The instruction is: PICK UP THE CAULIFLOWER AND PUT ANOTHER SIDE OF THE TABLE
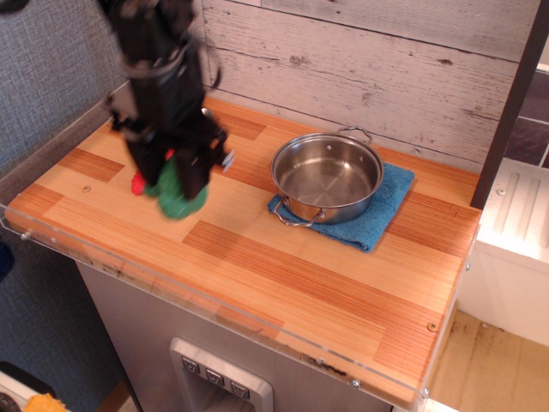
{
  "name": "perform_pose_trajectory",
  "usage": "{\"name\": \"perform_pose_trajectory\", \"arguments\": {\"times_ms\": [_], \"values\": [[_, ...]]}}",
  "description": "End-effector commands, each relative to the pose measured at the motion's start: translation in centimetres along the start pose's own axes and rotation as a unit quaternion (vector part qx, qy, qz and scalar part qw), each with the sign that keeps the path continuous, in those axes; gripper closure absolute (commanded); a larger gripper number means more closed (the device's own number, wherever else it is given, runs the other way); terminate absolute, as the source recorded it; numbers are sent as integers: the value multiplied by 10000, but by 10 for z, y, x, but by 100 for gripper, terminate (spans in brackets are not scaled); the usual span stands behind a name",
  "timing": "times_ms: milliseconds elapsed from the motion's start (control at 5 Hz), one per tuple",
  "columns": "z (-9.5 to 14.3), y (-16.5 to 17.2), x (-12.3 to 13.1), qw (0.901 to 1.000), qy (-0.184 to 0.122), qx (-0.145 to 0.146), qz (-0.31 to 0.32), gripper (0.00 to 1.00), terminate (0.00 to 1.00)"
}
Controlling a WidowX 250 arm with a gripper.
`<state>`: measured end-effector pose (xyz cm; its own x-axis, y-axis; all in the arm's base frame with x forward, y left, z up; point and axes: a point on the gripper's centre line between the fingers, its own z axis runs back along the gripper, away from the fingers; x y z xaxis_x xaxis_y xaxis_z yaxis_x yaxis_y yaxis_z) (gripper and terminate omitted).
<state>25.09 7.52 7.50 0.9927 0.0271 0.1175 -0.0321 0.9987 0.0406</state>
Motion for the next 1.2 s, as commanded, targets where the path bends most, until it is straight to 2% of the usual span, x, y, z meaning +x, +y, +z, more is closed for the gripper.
{"name": "perform_pose_trajectory", "arguments": {"times_ms": [0,200,400,600,800,1000], "values": [[-14,14,6,9998,-190,-31,27,100,0],[-24,14,12,10000,-82,-5,-15,100,0],[-24,11,13,10000,-7,9,-99,0,0],[-13,2,14,9996,-122,-56,-263,0,0],[25,1,21,9985,-463,-59,-297,0,0],[68,6,27,9979,-639,-117,-83,0,0]]}}
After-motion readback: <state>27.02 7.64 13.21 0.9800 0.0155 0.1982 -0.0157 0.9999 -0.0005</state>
